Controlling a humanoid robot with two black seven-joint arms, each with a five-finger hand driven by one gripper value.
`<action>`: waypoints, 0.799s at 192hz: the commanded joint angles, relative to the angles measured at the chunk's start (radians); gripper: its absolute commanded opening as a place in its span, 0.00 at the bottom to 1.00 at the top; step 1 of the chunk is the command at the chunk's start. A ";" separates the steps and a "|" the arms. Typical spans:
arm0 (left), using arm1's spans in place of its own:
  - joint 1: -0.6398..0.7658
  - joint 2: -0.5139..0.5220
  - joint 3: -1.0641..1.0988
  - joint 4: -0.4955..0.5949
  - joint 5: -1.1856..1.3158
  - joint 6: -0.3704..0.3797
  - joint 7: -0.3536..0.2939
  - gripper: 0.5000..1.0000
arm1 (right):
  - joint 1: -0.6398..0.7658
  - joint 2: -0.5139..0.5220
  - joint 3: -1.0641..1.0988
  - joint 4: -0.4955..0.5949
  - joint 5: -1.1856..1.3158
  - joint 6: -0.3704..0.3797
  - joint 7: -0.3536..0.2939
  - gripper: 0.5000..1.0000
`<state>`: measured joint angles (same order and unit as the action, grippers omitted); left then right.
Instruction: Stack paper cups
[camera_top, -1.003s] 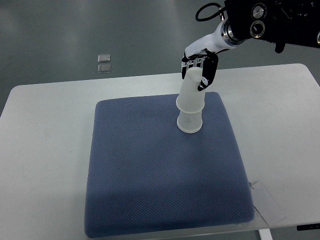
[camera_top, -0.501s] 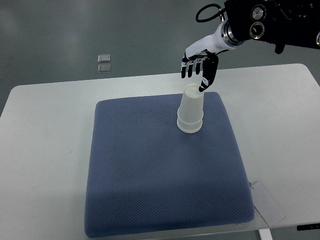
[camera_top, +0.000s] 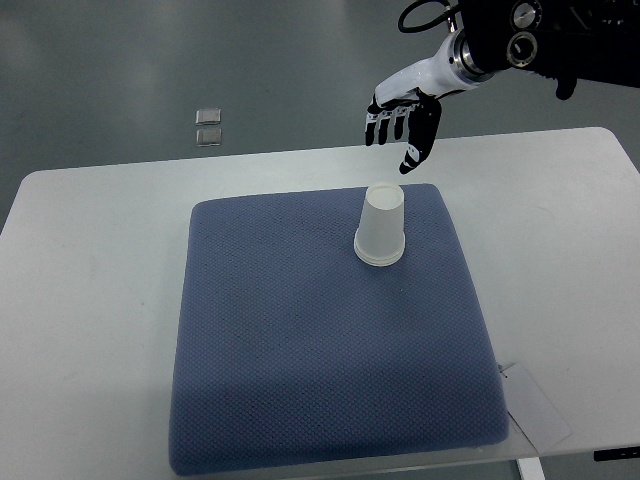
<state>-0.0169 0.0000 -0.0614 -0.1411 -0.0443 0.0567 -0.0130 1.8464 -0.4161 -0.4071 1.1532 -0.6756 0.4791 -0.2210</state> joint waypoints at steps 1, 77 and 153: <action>0.000 0.000 0.000 0.000 0.000 0.000 0.001 1.00 | -0.024 -0.023 0.036 -0.029 0.017 -0.020 0.003 0.61; 0.000 0.000 0.000 0.000 0.000 0.000 -0.001 1.00 | -0.418 -0.113 0.517 -0.124 0.263 -0.204 0.045 0.69; 0.000 0.000 0.000 0.000 0.000 0.000 0.001 1.00 | -0.819 -0.058 0.996 -0.245 0.542 -0.249 0.127 0.69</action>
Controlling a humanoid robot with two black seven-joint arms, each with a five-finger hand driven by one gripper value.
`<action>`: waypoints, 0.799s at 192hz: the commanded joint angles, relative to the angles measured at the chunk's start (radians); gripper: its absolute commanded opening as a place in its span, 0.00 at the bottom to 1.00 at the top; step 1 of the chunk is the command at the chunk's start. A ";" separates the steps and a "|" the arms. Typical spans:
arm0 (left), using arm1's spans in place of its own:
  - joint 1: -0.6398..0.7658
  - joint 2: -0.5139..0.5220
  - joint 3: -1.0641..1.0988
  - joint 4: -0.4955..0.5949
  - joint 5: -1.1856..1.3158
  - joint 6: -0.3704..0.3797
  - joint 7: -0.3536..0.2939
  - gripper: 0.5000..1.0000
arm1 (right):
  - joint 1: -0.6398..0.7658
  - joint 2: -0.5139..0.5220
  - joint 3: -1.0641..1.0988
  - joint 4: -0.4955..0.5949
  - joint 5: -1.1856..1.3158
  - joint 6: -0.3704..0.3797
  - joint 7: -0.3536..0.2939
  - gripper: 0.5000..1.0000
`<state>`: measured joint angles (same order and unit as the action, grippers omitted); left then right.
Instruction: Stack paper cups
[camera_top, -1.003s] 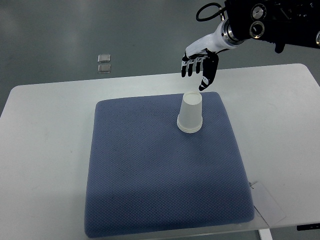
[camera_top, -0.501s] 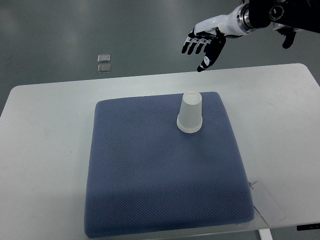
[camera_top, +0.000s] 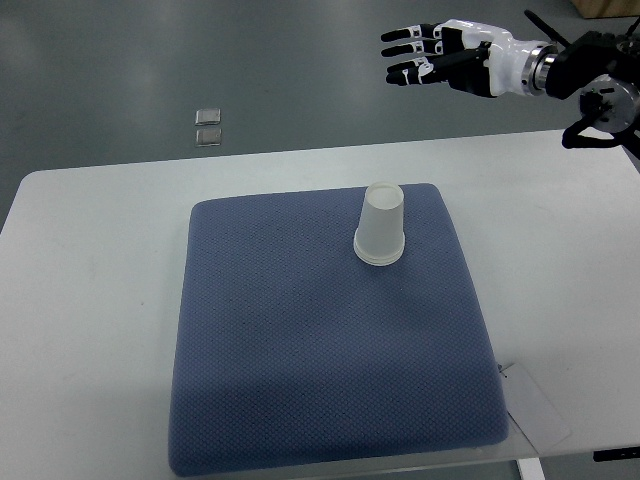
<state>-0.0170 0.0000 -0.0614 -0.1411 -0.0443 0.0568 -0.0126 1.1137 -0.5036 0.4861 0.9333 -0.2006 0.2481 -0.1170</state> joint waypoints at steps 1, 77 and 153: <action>0.000 0.000 0.000 0.000 0.000 0.000 0.000 1.00 | -0.086 0.030 0.103 -0.025 0.067 -0.018 0.023 0.69; 0.000 0.000 0.000 0.000 0.001 0.000 -0.001 1.00 | -0.278 0.249 0.401 -0.183 0.170 -0.030 0.089 0.70; 0.000 0.000 0.000 0.000 0.000 0.000 -0.001 1.00 | -0.336 0.323 0.494 -0.231 0.279 -0.027 0.157 0.70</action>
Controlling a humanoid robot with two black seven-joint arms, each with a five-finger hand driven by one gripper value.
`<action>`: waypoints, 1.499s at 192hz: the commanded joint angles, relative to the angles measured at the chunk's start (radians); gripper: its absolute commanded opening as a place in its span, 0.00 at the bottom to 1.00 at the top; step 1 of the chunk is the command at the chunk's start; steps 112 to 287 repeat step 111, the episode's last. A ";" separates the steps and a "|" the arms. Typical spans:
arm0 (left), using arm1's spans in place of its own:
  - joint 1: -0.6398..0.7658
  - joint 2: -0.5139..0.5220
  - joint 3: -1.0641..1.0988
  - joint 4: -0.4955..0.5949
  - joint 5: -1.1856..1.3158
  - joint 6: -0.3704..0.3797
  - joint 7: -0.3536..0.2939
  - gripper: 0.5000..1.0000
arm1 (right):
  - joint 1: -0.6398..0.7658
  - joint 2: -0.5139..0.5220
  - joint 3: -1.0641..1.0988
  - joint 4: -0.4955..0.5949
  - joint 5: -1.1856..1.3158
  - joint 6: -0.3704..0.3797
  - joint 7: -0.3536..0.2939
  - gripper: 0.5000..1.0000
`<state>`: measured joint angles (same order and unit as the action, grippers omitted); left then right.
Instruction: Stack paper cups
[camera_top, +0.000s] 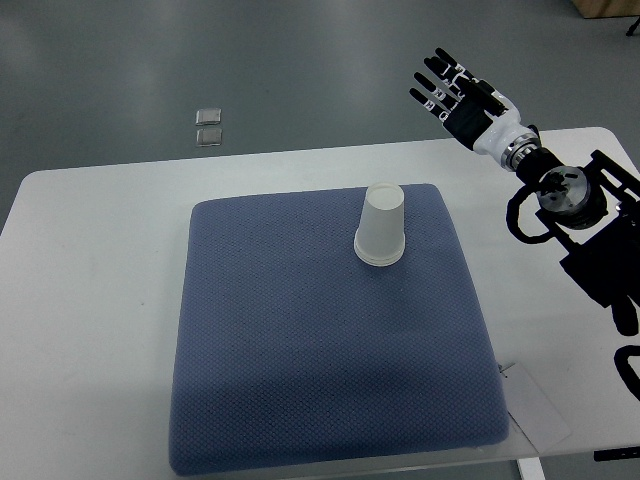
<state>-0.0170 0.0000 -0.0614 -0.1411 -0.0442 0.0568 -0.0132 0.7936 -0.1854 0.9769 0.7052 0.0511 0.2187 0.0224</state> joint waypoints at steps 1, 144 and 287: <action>0.000 0.000 0.000 0.000 0.000 0.000 -0.001 1.00 | -0.016 0.004 0.003 -0.003 0.027 0.002 0.018 0.70; 0.000 0.000 0.000 0.000 0.000 0.000 -0.001 1.00 | -0.047 0.018 0.002 -0.009 0.029 0.016 0.039 0.70; 0.000 0.000 0.000 0.000 0.000 0.000 -0.001 1.00 | -0.047 0.018 0.002 -0.009 0.029 0.016 0.039 0.70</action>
